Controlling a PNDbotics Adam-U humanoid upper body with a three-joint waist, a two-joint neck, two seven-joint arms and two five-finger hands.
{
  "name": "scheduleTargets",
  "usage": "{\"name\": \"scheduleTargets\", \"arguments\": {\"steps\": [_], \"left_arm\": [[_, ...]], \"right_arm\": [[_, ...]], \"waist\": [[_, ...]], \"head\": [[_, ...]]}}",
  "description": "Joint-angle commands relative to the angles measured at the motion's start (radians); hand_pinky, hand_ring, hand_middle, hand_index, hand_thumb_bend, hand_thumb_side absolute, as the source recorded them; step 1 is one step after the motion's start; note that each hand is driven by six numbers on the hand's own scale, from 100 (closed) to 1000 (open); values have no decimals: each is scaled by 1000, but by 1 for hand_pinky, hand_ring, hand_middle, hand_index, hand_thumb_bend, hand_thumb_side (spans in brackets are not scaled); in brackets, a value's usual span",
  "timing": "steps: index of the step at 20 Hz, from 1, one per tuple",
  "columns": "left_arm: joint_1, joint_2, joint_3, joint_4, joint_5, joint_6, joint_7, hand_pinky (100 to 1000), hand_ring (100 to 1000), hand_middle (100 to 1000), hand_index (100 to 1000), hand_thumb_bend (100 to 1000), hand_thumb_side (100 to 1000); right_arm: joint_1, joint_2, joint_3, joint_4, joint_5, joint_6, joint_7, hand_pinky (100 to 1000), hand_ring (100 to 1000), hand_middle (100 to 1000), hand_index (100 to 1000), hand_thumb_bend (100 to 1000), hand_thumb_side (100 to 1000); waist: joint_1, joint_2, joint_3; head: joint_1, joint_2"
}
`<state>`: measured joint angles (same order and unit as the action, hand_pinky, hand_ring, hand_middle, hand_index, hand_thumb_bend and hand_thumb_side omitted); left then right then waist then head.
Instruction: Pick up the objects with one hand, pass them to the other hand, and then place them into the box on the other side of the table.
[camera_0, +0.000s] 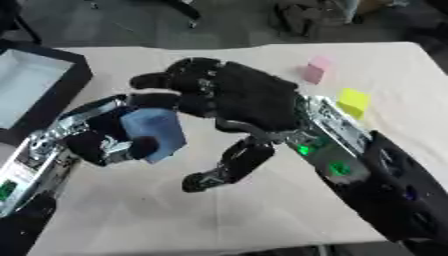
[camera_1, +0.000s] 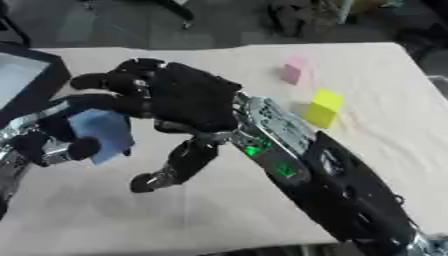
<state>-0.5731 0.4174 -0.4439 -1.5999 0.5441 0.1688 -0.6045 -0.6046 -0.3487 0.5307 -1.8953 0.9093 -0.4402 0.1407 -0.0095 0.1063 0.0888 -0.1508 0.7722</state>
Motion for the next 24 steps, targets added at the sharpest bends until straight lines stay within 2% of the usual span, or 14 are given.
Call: {"name": "scheduleTargets", "arguments": {"steps": [1, 4, 6, 9, 11, 13, 15, 17, 19, 23, 24], "left_arm": [[-2, 52, 29, 9, -32, 0, 40, 557, 492, 444, 606, 240, 219], [11, 111, 94, 44, -135, -30, 121, 550, 494, 445, 605, 213, 203], [24, 163, 162, 104, -233, -51, 223, 549, 495, 448, 605, 211, 192], [31, 241, 265, 224, -389, -80, 433, 547, 498, 452, 608, 212, 182], [20, 295, 338, 334, -539, -91, 592, 546, 500, 455, 611, 217, 170], [-1, 323, 394, 445, -700, -100, 741, 556, 517, 475, 634, 228, 166], [-42, 337, 456, 583, -858, -77, 907, 568, 539, 500, 656, 244, 168], [-88, 335, 488, 725, -1008, -48, 1041, 573, 553, 516, 670, 258, 175], [-126, 326, 509, 840, -1111, -28, 1126, 575, 554, 518, 670, 261, 178], [-171, 307, 522, 948, -1190, -16, 1208, 580, 559, 523, 674, 260, 187], [-179, 300, 517, 956, -1204, -20, 1213, 608, 595, 562, 711, 296, 212]], "right_arm": [[-3, -23, -17, -12, 18, 18, -22, 834, 842, 948, 977, 553, 433], [14, -36, -29, -22, 14, 22, -47, 830, 832, 926, 972, 508, 433], [34, -49, -42, -24, 11, 27, -58, 828, 828, 913, 970, 490, 440], [62, -73, -63, -25, 15, 39, -69, 827, 824, 906, 970, 480, 441], [78, -87, -72, -25, 18, 45, -74, 828, 824, 902, 969, 471, 443], [90, -95, -79, -28, 17, 48, -79, 827, 823, 899, 968, 462, 446], [102, -102, -86, -31, 14, 52, -83, 827, 822, 898, 968, 457, 448], [108, -104, -88, -35, 8, 53, -83, 827, 822, 898, 967, 450, 452], [106, -104, -86, -39, 1, 52, -79, 827, 822, 896, 967, 447, 454], [96, -98, -84, -46, -16, 50, -72, 827, 822, 893, 967, 437, 458], [95, -98, -83, -47, -19, 50, -69, 827, 821, 891, 967, 434, 460]], "waist": [[3, -14, -2], [3, -16, -4], [3, -17, -6], [3, -21, -12], [4, -25, -18], [4, -29, -24], [2, -31, -31], [-1, -32, -44], [-5, -30, -59], [-13, -18, -96], [-15, -15, -104]], "head": [[6, -2], [13, -2], [23, -2], [56, -2], [84, -2], [111, -2], [142, -2], [168, -2], [188, -2], [220, -2], [224, -2]]}}
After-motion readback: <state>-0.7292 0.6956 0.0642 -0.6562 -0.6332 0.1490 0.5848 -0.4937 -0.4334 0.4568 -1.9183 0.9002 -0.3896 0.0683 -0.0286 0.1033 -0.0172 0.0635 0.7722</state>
